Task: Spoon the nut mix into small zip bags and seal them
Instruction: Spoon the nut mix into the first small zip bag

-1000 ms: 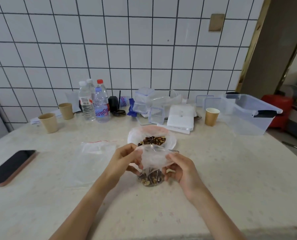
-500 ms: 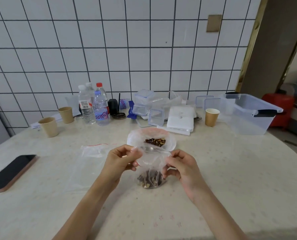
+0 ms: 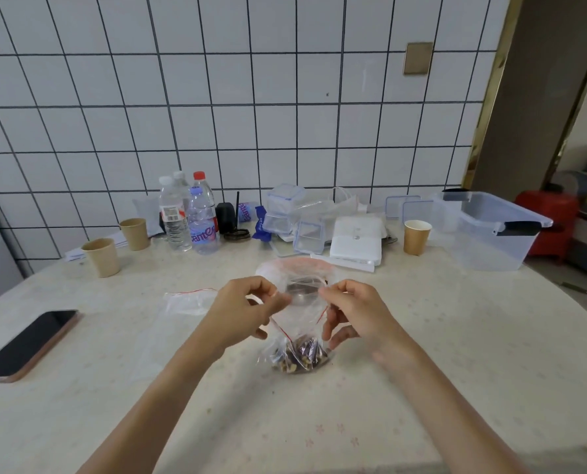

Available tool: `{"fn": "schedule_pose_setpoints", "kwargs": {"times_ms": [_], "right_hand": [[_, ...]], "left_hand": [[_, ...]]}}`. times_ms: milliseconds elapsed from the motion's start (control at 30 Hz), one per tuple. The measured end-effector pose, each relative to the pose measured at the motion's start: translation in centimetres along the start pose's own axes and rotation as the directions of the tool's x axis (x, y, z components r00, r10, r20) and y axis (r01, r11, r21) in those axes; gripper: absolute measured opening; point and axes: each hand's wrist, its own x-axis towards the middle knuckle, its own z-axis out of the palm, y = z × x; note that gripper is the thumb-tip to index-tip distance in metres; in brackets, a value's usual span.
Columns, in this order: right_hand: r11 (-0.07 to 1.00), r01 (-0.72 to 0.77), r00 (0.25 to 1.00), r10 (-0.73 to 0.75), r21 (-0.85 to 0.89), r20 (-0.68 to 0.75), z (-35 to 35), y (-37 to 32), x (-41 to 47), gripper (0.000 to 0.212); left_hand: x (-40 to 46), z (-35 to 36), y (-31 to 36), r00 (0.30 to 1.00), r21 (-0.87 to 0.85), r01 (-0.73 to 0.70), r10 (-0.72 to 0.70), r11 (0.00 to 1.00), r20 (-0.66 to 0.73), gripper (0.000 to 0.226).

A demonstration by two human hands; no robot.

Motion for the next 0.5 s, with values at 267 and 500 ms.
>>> {"fn": "schedule_pose_setpoints", "kwargs": {"times_ms": [267,500], "right_hand": [[0.976,0.087,0.988,-0.11,-0.199,-0.107,0.1,-1.1,0.1,0.02],[0.449,0.375,0.863,-0.489,-0.811,0.129,-0.4,-3.5,-0.6,0.015]], "left_hand": [[0.9,-0.3,1.3,0.989,0.022,-0.042,0.045,0.999,-0.142,0.016],[1.8,-1.9,3.1,0.876,0.788,-0.234,0.475,0.57,-0.084,0.02]]}}
